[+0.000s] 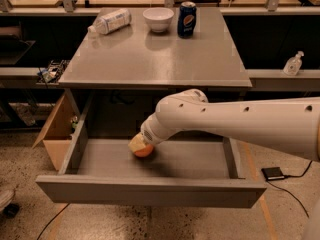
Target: Pick orange from top drawer and place on counter
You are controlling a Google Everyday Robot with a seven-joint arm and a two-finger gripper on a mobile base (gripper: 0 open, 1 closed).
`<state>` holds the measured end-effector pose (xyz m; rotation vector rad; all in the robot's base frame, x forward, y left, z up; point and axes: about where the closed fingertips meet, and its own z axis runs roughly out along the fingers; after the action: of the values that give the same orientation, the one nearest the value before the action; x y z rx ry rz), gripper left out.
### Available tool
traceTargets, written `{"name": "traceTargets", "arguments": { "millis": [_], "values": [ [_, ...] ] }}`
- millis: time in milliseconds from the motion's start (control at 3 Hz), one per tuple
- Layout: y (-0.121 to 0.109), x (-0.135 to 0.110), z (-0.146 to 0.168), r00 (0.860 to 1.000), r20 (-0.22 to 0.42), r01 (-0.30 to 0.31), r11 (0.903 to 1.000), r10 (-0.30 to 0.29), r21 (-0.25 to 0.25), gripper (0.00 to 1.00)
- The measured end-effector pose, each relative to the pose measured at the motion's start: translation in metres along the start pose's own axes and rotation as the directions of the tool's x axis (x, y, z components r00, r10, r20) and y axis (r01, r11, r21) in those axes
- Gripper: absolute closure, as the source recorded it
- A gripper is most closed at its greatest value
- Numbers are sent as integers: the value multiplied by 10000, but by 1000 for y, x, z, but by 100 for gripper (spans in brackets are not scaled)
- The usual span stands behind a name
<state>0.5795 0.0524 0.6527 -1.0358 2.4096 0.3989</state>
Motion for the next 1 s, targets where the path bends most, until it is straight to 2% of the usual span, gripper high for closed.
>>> {"name": "traceTargets", "arguments": {
  "millis": [333, 667, 1000],
  "values": [
    [-3, 1, 1, 10000, -11, -34, 10000, 34, 27, 7],
    [-6, 3, 3, 10000, -22, -80, 10000, 80, 55, 0],
    [-8, 7, 7, 9998, -178, -114, 9998, 116, 151, 0]
  ]
}}
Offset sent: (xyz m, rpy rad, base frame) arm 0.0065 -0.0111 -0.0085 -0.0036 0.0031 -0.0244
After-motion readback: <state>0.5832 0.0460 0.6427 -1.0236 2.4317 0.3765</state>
